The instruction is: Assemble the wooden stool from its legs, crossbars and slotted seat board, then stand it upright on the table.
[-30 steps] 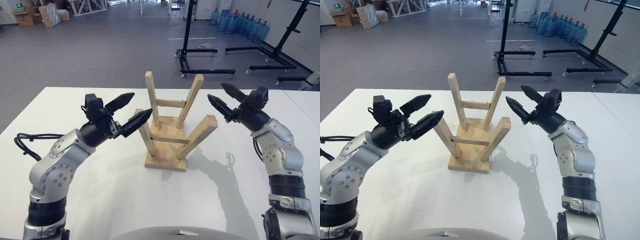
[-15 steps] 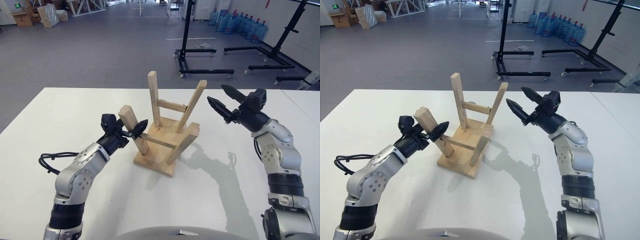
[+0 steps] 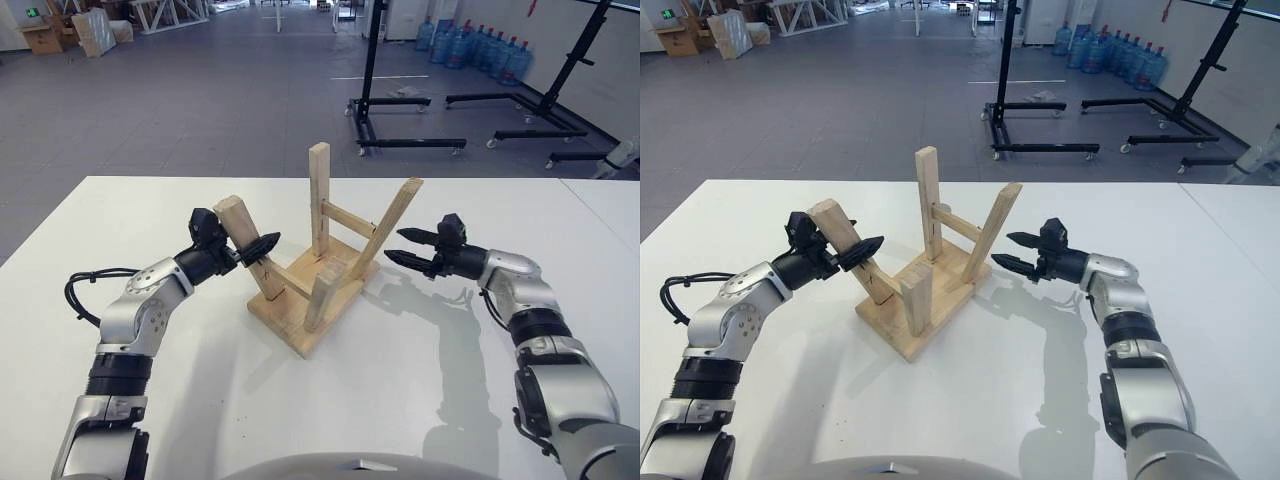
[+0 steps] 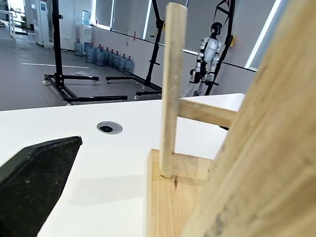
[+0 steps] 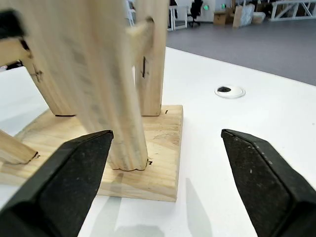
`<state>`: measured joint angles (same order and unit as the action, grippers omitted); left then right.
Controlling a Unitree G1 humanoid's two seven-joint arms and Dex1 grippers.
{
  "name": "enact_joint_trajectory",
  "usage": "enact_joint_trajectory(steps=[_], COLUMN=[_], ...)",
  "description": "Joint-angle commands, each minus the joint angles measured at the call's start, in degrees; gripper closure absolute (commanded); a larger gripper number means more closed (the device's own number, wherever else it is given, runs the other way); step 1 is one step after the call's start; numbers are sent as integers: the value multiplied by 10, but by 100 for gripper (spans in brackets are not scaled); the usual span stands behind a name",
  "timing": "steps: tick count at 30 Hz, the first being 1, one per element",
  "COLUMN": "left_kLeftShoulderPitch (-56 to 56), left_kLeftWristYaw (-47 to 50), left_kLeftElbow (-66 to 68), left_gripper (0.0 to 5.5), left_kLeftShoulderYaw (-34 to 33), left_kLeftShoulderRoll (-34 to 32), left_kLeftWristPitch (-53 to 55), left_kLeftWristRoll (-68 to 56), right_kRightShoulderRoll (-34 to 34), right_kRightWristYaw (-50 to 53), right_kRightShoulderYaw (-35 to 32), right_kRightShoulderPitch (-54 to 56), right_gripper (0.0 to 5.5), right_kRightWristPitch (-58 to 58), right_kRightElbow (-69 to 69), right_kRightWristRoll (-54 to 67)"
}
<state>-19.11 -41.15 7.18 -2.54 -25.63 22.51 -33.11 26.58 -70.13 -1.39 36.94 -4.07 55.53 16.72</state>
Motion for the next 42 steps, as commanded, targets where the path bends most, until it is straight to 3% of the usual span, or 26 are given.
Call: enact_joint_trajectory(steps=[1,12,18,22,26,30,33,35,42], left_kLeftShoulderPitch=[4,-36,-29,-4,-6,47,172,230,192], left_kLeftWristYaw=[-8,-48,-76,-165,-184,-203,-287,-320,-289], left_kLeftElbow=[33,104,102,10,-72,-79,-88,-135,-179], left_gripper=[11,11,11,11,11,11,11,11,11], left_kLeftShoulderYaw=[21,15,0,-51,-121,-160,-110,-62,69], left_kLeftShoulderRoll=[10,3,-15,-48,-74,-155,-252,-270,-184], left_kLeftWristPitch=[3,-24,-56,-46,-2,-39,-103,-120,-128], left_kLeftWristRoll=[35,54,57,-26,-113,-54,64,98,141], right_kRightShoulderRoll=[-31,-61,-33,-25,-17,4,25,34,38], right_kRightWristYaw=[-18,-106,-130,-110,-99,-90,-81,-71,-70], right_kRightShoulderYaw=[12,27,29,39,62,79,70,63,62], right_kRightShoulderPitch=[29,-8,-168,-230,-241,-259,-283,-291,-269], right_gripper=[146,146,146,146,146,146,146,146,146], right_kRightWristPitch=[-44,-80,-17,27,49,31,29,27,52], right_kRightElbow=[50,7,-226,-354,-412,-425,-440,-443,-449], right_kRightWristRoll=[-30,-42,5,22,16,-4,-1,1,26])
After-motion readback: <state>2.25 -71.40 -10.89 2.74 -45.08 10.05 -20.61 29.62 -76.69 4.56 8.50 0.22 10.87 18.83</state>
